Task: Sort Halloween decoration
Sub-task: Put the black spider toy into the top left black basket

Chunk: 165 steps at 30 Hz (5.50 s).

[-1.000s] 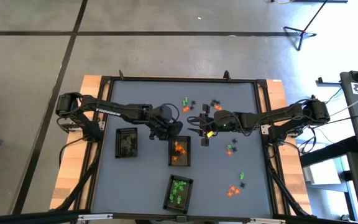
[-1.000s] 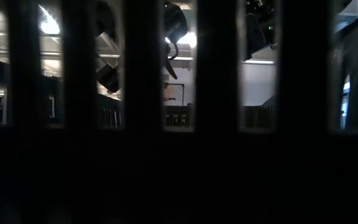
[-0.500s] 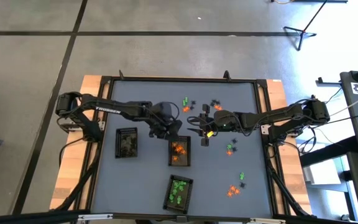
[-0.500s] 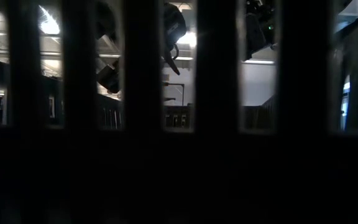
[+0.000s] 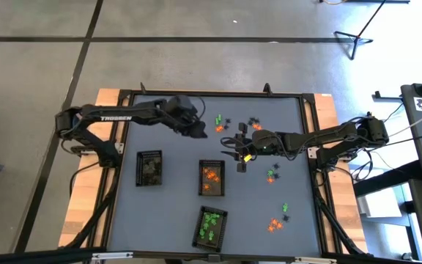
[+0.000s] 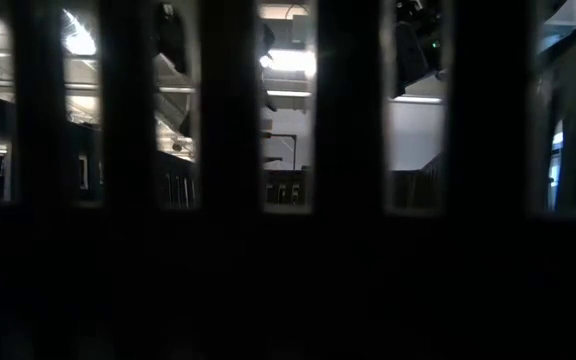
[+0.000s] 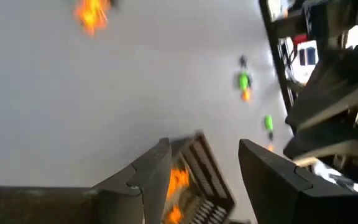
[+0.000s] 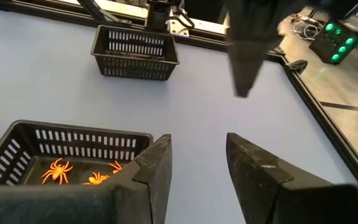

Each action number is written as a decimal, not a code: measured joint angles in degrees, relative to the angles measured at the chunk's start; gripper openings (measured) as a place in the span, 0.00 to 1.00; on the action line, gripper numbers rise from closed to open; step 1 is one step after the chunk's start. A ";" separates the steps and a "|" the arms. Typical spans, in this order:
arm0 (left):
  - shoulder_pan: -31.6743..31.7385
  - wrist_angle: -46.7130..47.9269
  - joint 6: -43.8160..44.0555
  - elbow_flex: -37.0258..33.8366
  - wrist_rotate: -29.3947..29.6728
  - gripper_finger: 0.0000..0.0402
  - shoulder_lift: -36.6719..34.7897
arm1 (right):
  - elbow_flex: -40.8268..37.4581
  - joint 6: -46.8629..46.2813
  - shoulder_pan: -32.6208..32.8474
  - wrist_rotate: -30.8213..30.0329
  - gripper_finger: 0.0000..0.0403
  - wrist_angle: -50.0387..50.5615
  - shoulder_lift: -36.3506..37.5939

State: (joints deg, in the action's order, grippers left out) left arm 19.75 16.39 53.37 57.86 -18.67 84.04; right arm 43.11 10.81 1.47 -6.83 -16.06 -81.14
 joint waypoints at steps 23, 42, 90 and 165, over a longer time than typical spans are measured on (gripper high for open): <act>2.86 -1.45 -4.52 -0.01 2.75 0.45 -15.60 | 0.00 -0.02 -0.01 -0.01 0.37 -0.51 0.00; 2.86 -1.46 -12.05 -0.01 3.61 0.44 -17.89 | 0.02 -0.02 0.00 1.95 0.37 -10.18 0.02; 2.86 16.64 -31.61 -0.04 2.58 0.45 -26.98 | -16.97 -9.02 -4.65 11.47 0.37 -27.72 18.08; -2.22 -8.84 -38.44 -19.59 20.96 0.45 -31.90 | -22.21 -12.04 -5.20 -4.74 0.37 -4.23 34.60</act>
State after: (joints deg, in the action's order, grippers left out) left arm 17.53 7.56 14.93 38.27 2.28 52.14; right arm 20.91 -1.23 -3.73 -11.57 -20.30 -46.54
